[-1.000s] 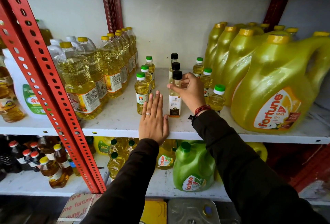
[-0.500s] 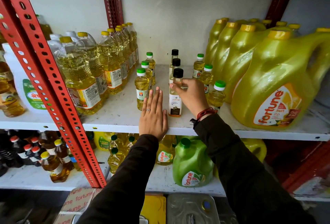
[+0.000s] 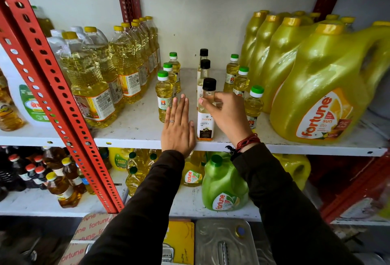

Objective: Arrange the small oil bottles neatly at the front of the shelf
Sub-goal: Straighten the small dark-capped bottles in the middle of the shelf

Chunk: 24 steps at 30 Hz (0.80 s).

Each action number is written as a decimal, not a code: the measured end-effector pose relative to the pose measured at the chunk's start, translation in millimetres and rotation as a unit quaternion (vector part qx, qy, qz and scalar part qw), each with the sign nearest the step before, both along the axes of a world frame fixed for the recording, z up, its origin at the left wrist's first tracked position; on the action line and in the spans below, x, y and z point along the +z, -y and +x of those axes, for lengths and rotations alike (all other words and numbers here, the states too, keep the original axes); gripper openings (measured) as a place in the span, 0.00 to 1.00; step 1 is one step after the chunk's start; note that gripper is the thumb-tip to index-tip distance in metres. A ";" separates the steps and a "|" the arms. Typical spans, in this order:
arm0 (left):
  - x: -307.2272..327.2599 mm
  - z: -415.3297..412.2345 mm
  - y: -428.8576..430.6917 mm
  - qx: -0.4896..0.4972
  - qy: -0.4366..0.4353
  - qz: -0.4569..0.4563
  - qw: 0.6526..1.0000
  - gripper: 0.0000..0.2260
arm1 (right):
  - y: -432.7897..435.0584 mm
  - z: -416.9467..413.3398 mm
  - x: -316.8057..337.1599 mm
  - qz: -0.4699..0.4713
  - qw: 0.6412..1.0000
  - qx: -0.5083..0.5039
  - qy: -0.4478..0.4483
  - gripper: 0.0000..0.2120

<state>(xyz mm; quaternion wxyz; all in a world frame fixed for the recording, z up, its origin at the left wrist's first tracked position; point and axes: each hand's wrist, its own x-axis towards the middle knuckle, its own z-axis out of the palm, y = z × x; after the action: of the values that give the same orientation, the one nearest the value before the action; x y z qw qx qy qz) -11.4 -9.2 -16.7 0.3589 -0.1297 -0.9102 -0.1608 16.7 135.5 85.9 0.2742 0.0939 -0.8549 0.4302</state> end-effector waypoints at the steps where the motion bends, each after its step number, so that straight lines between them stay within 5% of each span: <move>1: -0.1 0.0 0.0 0.000 0.001 0.000 1.000 0.30 | 0.1 0.6 0.0 0.000 1.000 -0.001 0.002 0.14; 16: -1.7 -0.3 1.7 0.003 0.016 -0.008 1.000 0.30 | 1.0 10.0 0.1 -0.031 0.999 -0.016 0.033 0.20; 24: 3.8 5.7 8.3 -0.024 0.010 -0.005 1.000 0.30 | 5.9 23.9 28.5 -0.072 0.996 -0.041 -0.018 0.35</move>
<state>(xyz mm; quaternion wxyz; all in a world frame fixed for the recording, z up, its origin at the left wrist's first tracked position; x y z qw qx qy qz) -5.7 -17.5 -13.0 0.3448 -0.1512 -0.9113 -0.1665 40.5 129.5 114.5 0.3127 0.0464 -0.8200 0.4772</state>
